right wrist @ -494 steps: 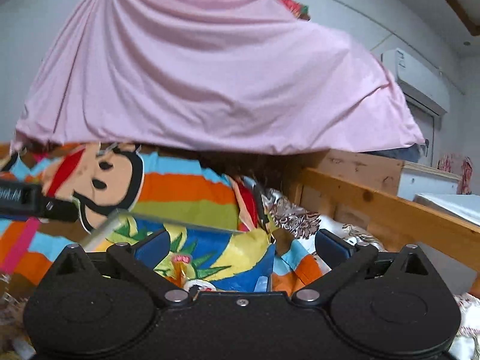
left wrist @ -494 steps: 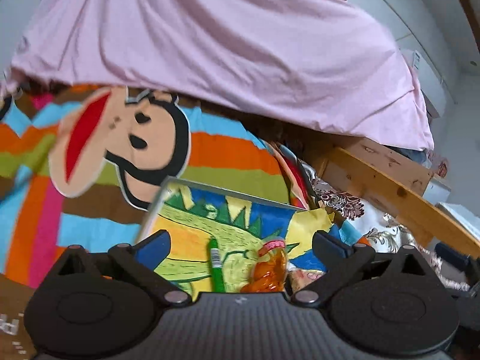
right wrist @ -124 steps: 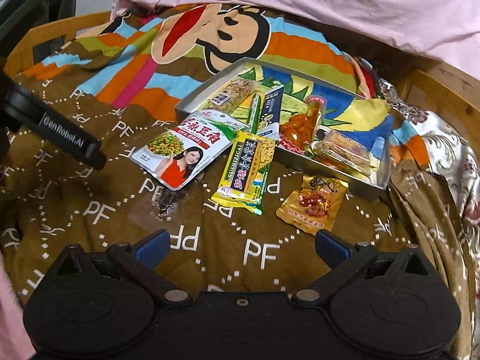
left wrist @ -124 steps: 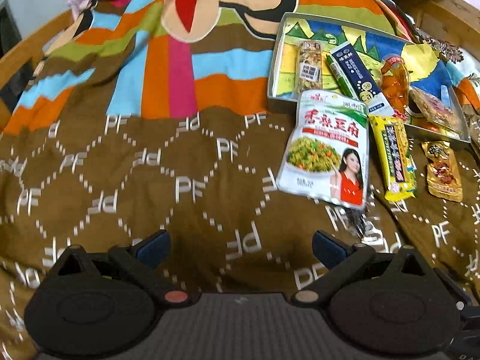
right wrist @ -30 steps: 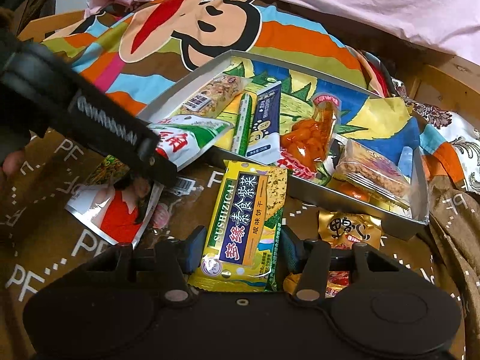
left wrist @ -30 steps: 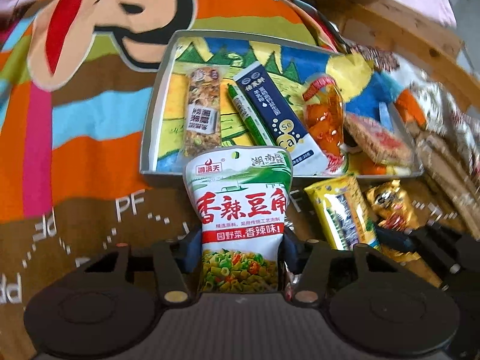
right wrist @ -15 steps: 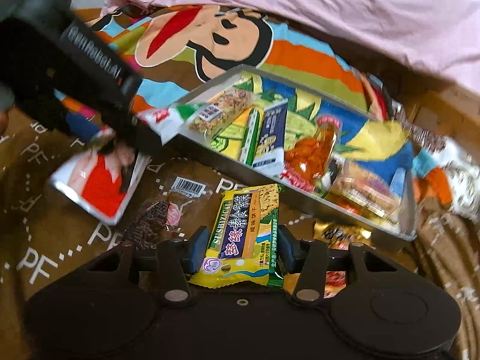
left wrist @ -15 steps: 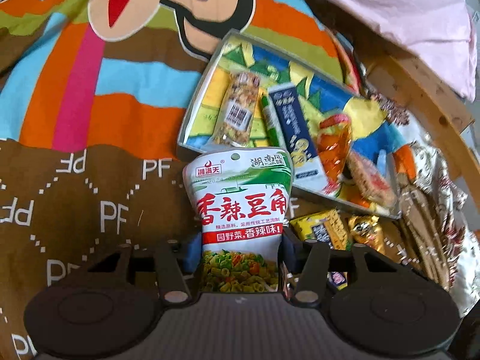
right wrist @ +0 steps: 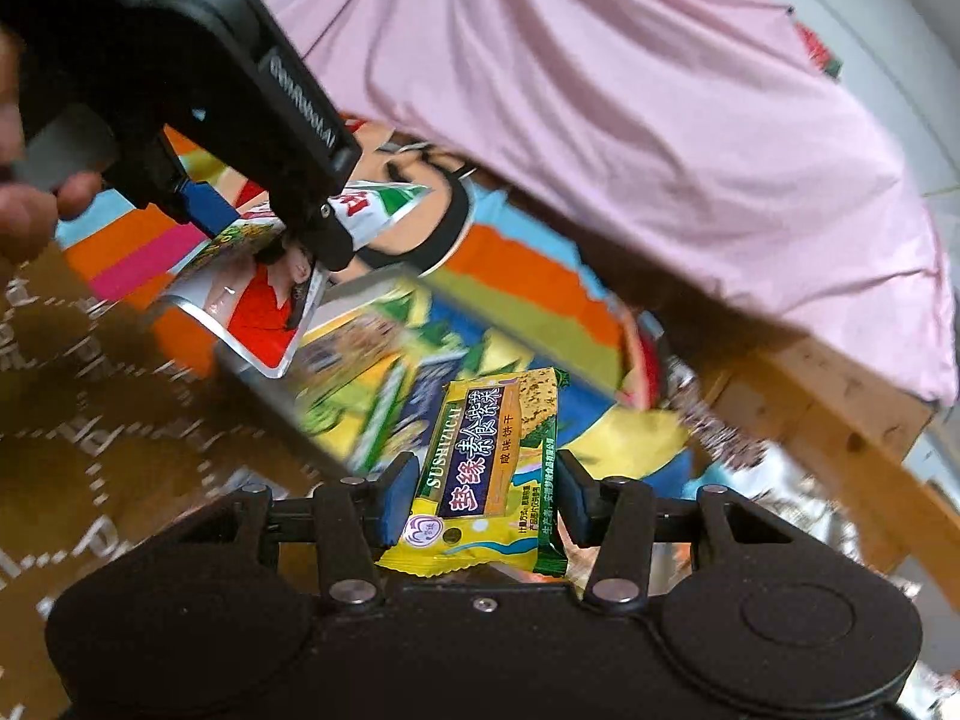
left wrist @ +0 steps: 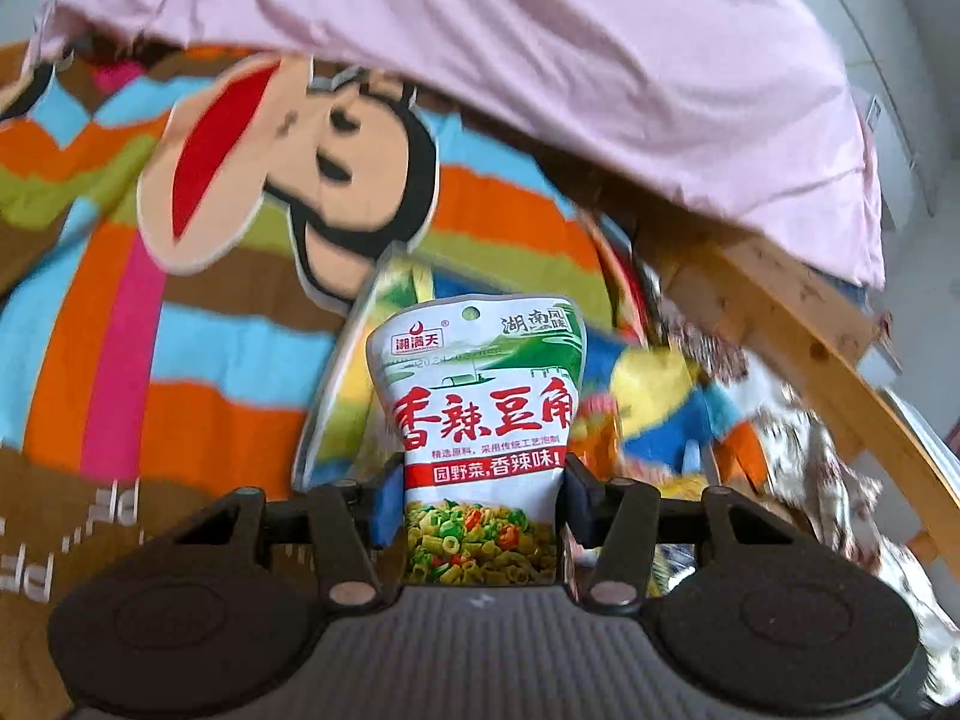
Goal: Organize snacks
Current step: 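Carry the bean bag with left tool while right tool carries the biscuit pack over the tray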
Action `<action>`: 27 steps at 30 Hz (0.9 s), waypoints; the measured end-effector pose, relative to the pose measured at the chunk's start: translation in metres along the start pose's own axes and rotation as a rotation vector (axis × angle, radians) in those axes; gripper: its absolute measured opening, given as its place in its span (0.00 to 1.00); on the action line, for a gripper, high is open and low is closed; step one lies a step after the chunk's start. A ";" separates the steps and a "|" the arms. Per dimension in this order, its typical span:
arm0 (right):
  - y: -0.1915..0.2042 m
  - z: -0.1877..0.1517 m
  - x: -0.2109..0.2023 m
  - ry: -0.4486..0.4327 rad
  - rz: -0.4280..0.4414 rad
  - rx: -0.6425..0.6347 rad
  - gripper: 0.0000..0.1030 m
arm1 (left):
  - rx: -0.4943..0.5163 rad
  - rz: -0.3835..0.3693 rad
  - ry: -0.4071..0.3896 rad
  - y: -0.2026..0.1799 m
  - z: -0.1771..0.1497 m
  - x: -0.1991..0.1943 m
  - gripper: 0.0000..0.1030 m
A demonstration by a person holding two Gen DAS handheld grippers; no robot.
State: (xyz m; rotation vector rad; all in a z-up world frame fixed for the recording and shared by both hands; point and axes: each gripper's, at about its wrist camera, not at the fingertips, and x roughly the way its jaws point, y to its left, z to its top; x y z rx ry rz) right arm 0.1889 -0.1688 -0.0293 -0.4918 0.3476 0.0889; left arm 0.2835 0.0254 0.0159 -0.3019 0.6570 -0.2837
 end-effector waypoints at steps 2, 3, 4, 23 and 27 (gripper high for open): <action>-0.009 0.004 0.005 -0.018 -0.026 0.014 0.49 | 0.021 0.015 -0.054 -0.007 0.005 0.006 0.55; -0.012 0.006 0.008 -0.023 -0.035 0.021 0.49 | 0.030 0.017 -0.075 -0.010 0.007 0.009 0.55; -0.017 0.008 0.011 -0.026 -0.044 0.028 0.49 | 0.036 0.014 -0.100 -0.013 0.009 0.012 0.55; -0.093 0.003 0.110 0.113 -0.077 0.276 0.49 | 0.018 -0.055 -0.065 -0.033 0.017 0.116 0.55; -0.095 -0.003 0.119 0.143 -0.081 0.297 0.49 | 0.009 -0.054 -0.036 -0.034 0.019 0.134 0.55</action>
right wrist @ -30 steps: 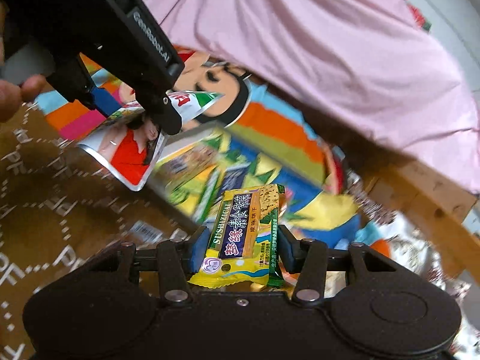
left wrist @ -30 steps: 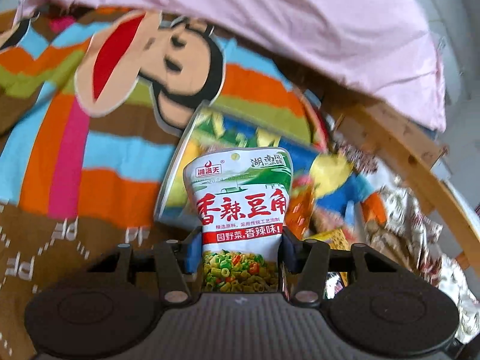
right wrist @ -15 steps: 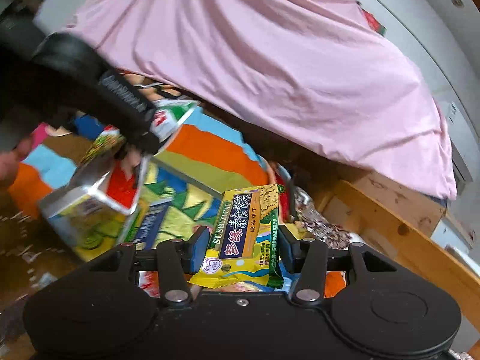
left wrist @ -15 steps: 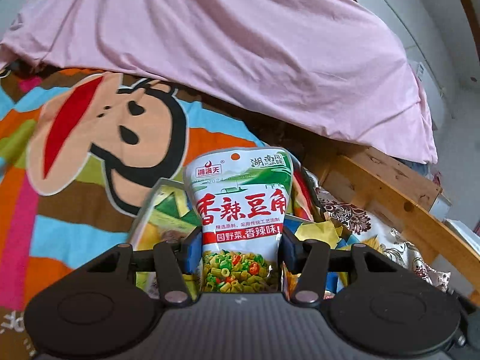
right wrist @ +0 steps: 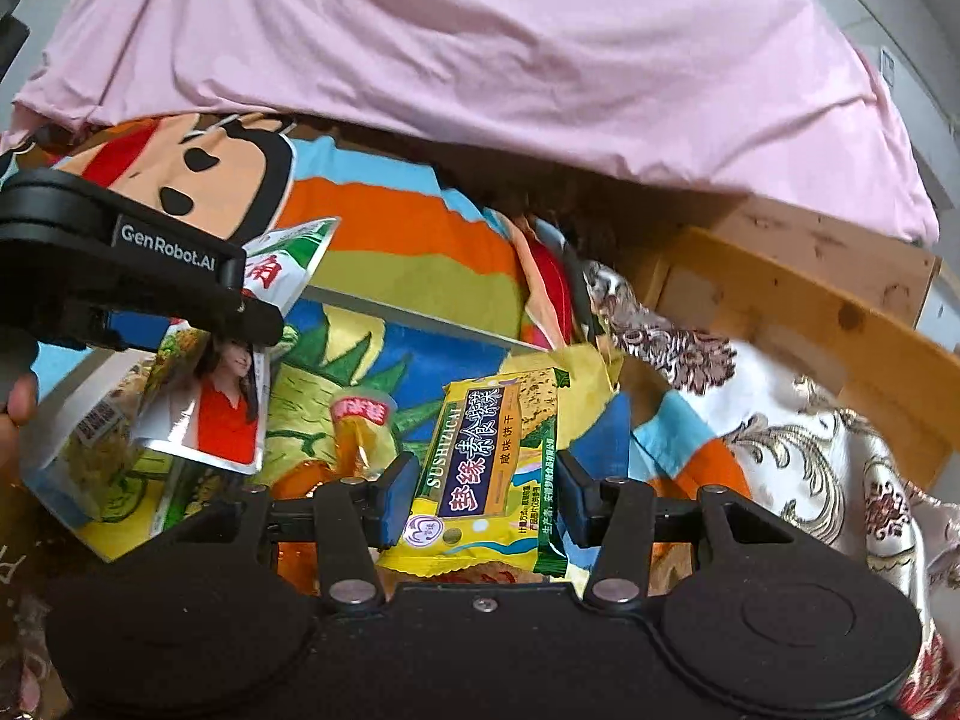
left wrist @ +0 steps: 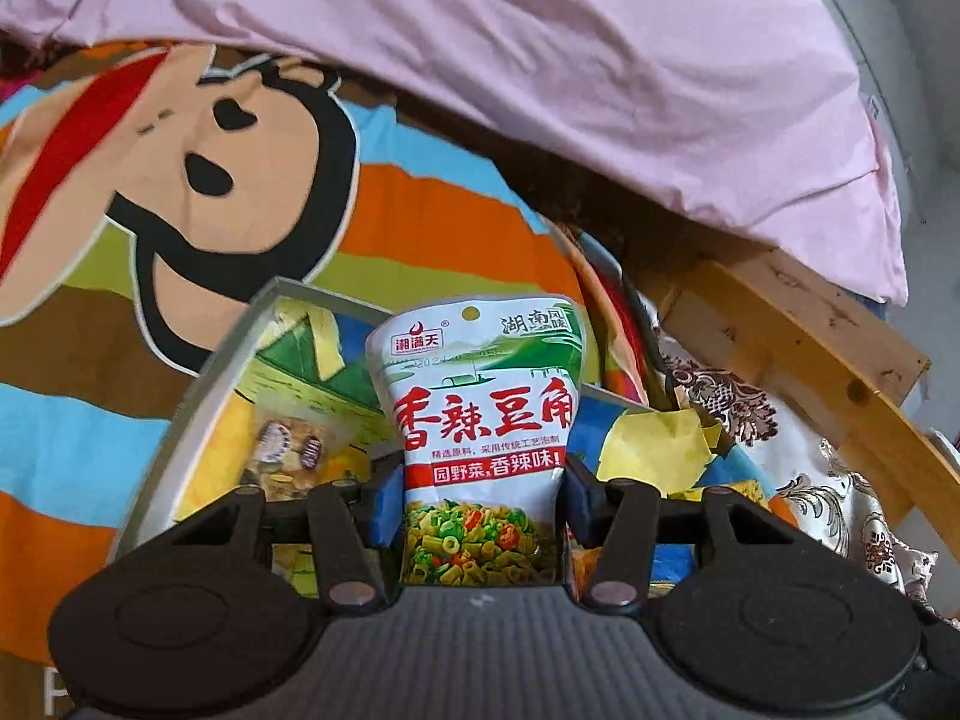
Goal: Organize snacks
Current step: 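Carry the bean bag with left tool while right tool carries the biscuit pack over the tray, then lower both packs into the tray and open both tools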
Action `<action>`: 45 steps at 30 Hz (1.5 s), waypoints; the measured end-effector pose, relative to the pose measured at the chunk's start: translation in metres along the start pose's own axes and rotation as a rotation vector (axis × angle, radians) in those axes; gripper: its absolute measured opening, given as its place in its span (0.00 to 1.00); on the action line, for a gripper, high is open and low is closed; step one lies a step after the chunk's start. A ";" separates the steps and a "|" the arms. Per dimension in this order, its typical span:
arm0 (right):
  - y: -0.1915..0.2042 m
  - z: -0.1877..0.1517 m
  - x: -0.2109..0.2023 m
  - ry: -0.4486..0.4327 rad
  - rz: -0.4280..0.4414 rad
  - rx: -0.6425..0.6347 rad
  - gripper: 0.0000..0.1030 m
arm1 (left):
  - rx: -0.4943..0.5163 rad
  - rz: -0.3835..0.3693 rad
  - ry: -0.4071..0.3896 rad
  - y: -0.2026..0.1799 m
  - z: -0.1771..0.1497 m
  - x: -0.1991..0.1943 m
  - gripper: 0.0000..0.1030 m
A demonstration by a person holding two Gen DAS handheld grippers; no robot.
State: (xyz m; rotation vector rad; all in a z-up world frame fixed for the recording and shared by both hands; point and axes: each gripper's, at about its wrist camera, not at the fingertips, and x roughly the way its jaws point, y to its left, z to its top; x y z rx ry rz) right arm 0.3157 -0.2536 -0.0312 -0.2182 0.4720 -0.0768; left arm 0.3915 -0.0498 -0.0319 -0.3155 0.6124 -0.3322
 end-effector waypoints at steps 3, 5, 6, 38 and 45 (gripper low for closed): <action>0.000 -0.001 0.006 0.018 -0.007 0.010 0.49 | 0.016 -0.010 0.024 -0.003 -0.003 0.012 0.55; 0.001 -0.004 0.010 0.033 -0.011 0.014 0.49 | 0.050 -0.011 0.072 -0.007 -0.006 0.021 0.55; 0.001 -0.005 0.012 0.040 -0.013 0.012 0.49 | 0.059 -0.008 0.094 -0.008 -0.007 0.026 0.55; -0.005 -0.003 0.014 0.062 -0.018 0.064 0.63 | 0.064 -0.025 0.184 -0.002 -0.012 0.044 0.77; -0.019 0.007 -0.006 0.002 -0.024 0.114 0.75 | 0.081 -0.011 0.138 -0.009 -0.012 0.027 0.82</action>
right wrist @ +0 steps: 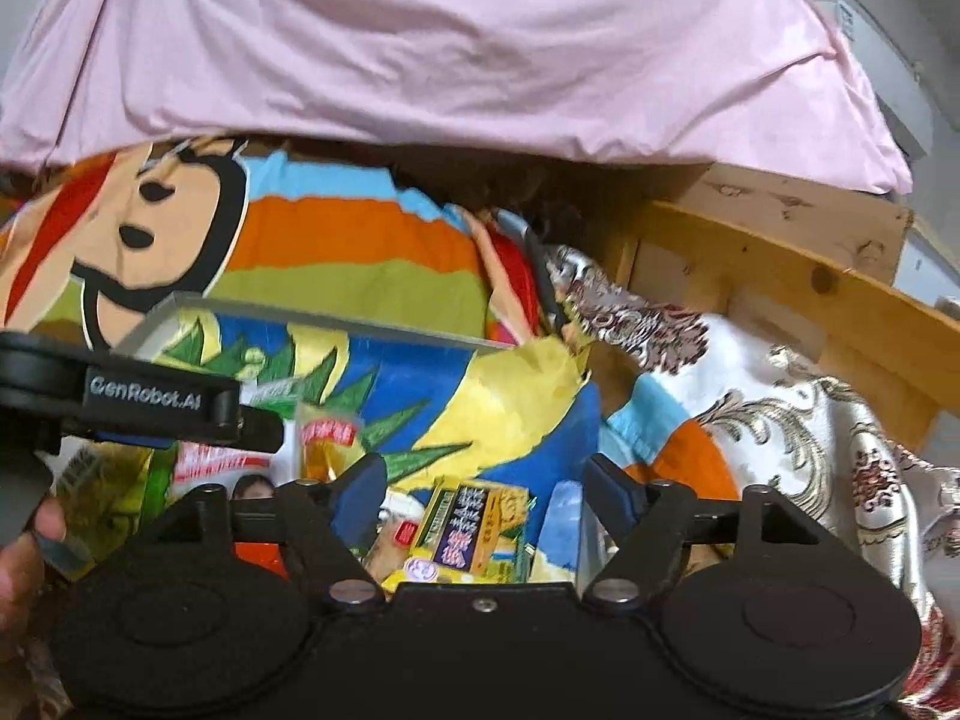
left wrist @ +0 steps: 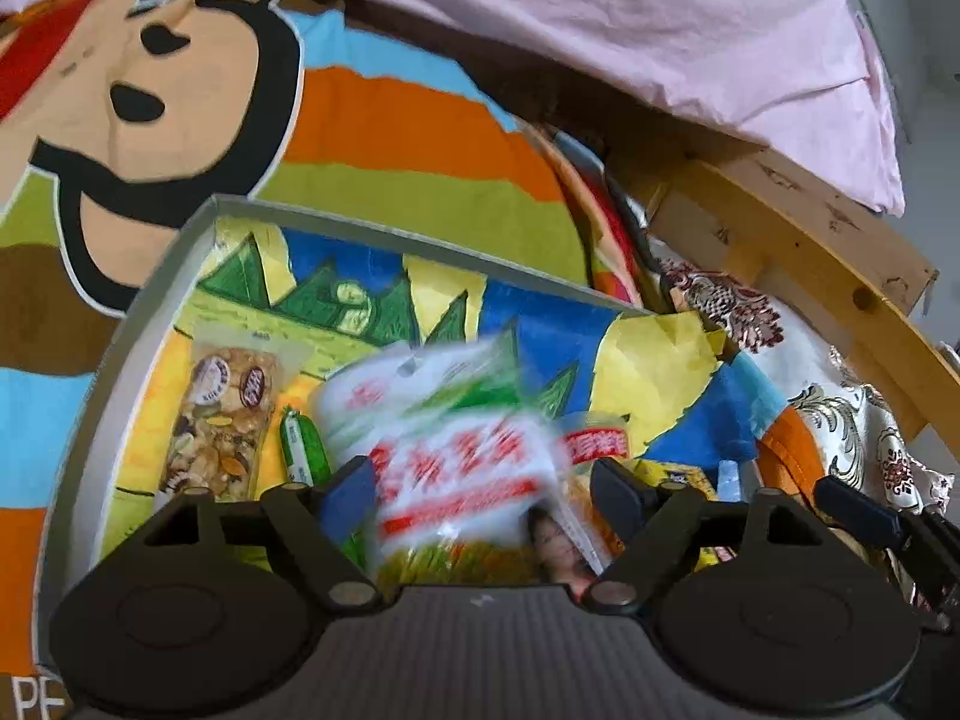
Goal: Organize snacks
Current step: 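Lower both packs into the tray and open both tools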
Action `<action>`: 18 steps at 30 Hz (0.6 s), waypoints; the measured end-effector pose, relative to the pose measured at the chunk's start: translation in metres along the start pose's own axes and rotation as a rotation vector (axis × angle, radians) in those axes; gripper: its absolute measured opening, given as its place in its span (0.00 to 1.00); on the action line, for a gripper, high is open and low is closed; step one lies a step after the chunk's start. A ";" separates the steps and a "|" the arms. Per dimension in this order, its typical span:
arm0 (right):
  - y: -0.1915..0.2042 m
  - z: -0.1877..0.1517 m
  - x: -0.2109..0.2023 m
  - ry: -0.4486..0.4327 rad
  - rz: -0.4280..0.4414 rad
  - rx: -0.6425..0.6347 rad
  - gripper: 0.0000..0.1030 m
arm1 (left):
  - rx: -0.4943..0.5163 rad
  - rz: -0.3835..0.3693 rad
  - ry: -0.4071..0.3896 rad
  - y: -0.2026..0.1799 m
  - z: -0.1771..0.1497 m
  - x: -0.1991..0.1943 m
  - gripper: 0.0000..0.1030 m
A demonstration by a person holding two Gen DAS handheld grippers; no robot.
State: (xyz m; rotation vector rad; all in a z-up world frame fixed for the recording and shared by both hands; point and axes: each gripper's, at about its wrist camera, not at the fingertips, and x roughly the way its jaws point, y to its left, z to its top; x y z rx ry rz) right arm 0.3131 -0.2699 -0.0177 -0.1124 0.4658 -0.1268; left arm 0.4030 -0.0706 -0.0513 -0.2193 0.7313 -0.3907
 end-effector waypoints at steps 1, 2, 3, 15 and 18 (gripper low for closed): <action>-0.003 0.002 -0.003 -0.009 -0.001 0.010 0.77 | 0.006 0.008 -0.013 -0.002 0.000 -0.004 0.83; -0.006 0.003 -0.008 -0.020 -0.002 0.023 0.80 | 0.014 0.014 -0.022 -0.004 0.001 -0.008 0.83; -0.008 0.005 -0.012 -0.028 -0.002 0.035 0.80 | 0.020 0.019 -0.029 -0.007 0.002 -0.012 0.83; -0.038 0.013 -0.071 -0.141 0.014 0.127 0.95 | 0.046 0.087 -0.166 -0.029 0.002 -0.075 0.94; -0.042 0.014 -0.089 -0.178 0.027 0.139 0.98 | 0.055 0.098 -0.221 -0.036 -0.002 -0.100 0.96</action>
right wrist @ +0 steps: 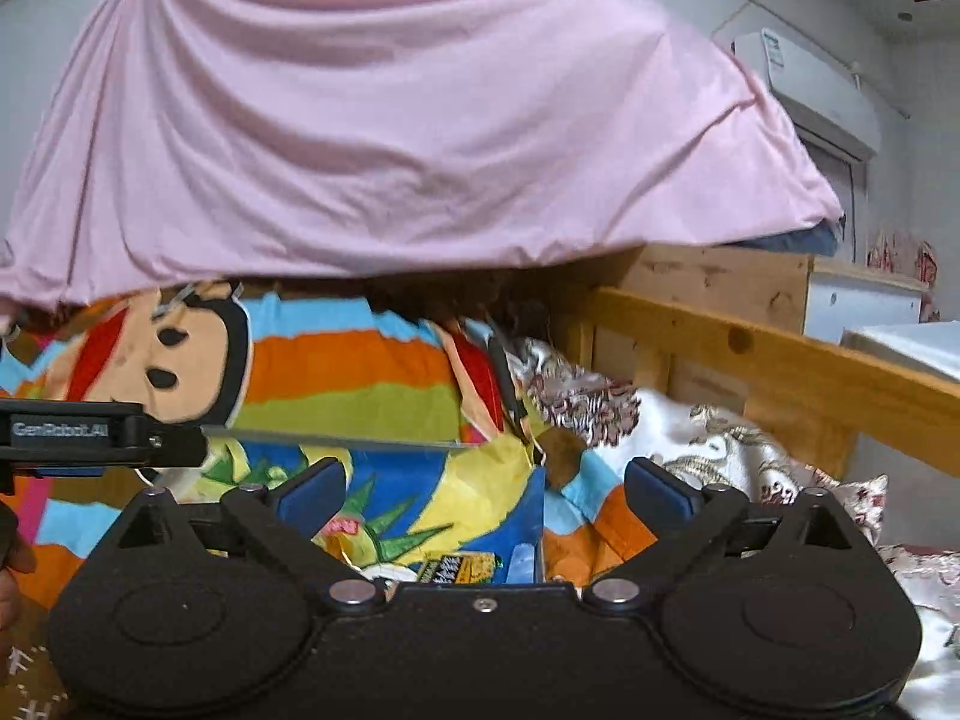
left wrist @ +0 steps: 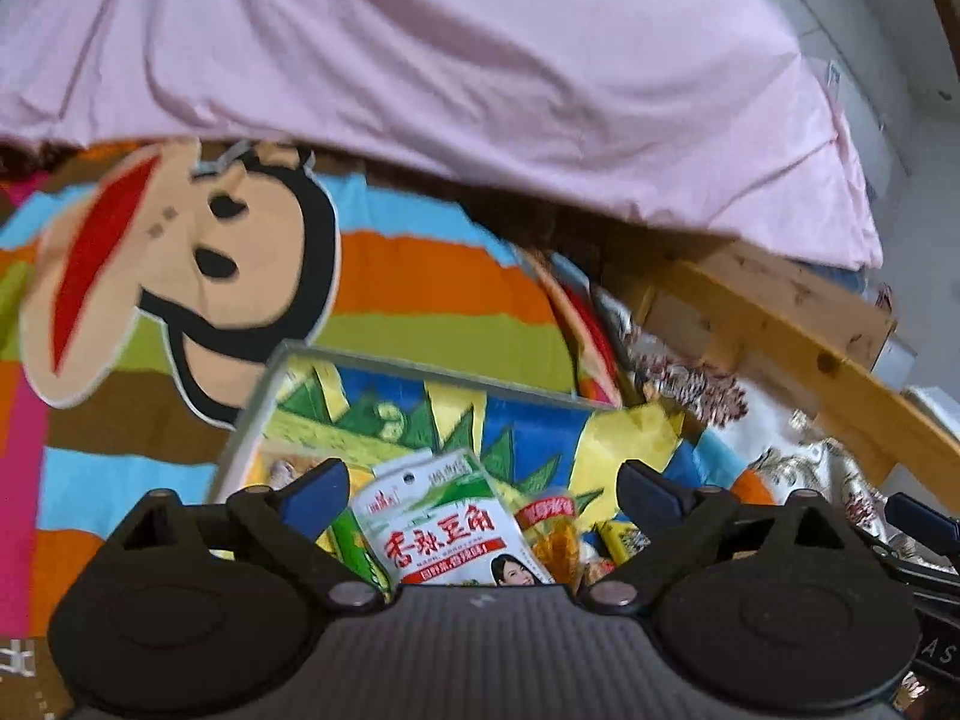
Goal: Organize snacks
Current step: 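Lower both packs into the tray and open both tools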
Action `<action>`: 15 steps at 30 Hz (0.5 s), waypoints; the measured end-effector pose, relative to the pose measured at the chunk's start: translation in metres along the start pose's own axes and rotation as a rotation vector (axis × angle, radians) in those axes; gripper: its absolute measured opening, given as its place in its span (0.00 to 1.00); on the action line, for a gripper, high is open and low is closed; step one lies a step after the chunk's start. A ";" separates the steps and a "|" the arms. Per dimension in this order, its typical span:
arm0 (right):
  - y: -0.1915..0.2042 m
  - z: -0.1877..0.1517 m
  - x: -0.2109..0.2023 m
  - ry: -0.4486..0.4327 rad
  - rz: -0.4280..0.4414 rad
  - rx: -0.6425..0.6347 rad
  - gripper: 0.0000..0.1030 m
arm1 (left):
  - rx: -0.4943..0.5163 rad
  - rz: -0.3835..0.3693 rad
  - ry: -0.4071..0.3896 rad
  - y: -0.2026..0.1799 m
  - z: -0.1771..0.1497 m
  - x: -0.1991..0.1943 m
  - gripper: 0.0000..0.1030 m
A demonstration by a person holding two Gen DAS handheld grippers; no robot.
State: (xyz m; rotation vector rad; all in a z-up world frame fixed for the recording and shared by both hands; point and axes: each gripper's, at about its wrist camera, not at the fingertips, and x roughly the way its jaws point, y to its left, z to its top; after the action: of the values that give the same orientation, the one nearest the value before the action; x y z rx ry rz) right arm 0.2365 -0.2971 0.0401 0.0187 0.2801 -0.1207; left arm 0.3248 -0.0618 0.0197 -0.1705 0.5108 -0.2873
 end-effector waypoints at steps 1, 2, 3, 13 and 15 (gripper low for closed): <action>-0.001 0.002 -0.006 -0.013 0.004 0.003 0.99 | 0.005 0.002 -0.016 -0.001 0.001 -0.008 0.97; -0.002 0.003 -0.014 -0.030 0.010 0.006 0.99 | 0.012 0.007 -0.037 -0.003 0.001 -0.019 0.99; -0.002 0.004 -0.020 -0.043 0.015 0.008 0.99 | 0.016 0.014 -0.056 -0.004 0.001 -0.028 0.99; 0.000 -0.005 -0.091 -0.114 0.077 -0.025 0.99 | 0.015 0.111 -0.171 -0.008 -0.009 -0.113 0.99; 0.003 -0.009 -0.105 -0.114 0.093 -0.040 0.99 | 0.029 0.122 -0.174 -0.007 -0.015 -0.128 0.99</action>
State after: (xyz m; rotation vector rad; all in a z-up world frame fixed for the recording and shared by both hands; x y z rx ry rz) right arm 0.1344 -0.2812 0.0600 -0.0153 0.1675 -0.0237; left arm 0.2085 -0.0297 0.0665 -0.1343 0.3424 -0.1592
